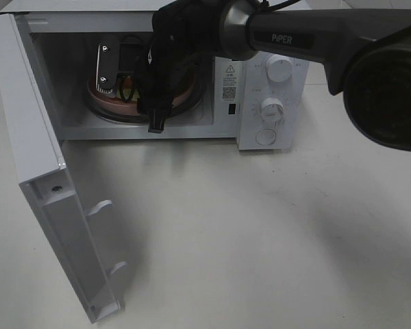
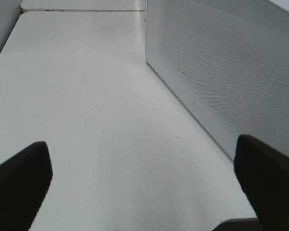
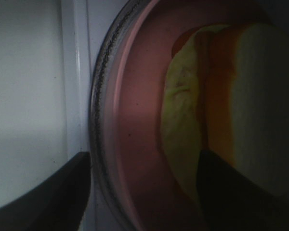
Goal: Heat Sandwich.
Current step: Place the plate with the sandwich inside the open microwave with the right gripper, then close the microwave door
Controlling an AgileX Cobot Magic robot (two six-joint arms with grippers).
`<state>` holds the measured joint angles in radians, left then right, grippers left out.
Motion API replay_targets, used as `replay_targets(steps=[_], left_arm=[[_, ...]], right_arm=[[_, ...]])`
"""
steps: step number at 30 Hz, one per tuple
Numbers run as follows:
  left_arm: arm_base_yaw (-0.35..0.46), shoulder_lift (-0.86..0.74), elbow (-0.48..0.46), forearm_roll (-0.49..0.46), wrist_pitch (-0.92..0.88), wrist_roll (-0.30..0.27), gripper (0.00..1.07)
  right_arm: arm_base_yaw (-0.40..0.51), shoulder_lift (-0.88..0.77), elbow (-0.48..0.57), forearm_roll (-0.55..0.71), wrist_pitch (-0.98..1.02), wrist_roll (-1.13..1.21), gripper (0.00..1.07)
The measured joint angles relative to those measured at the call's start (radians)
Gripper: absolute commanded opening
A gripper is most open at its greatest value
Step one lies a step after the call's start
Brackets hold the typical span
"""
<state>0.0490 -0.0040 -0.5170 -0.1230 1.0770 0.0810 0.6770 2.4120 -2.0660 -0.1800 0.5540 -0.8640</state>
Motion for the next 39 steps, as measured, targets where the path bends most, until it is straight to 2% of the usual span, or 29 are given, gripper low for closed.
replay_targets(steps=[19,26,28,32,39], left_arm=[[0.000,0.000,0.000,0.000,0.000,0.000,0.98],[0.000,0.000,0.000,0.000,0.000,0.000,0.98],[0.000,0.000,0.000,0.000,0.000,0.000,0.98],[0.000,0.000,0.000,0.000,0.000,0.000,0.98],[0.000,0.000,0.000,0.000,0.000,0.000,0.98]], right_arm=[[0.000,-0.178,0.310,-0.003,-0.127,0.001,0.63],[0.000,-0.306,0.492,-0.003,-0.198,0.003,0.63],[0.000,-0.318,0.511,-0.003,-0.203,0.003,0.63],[0.000,-0.409,0.636,-0.003,-0.209,0.004,0.63],[0.000,-0.499,0.750,-0.003,-0.215,0.004,0.63]])
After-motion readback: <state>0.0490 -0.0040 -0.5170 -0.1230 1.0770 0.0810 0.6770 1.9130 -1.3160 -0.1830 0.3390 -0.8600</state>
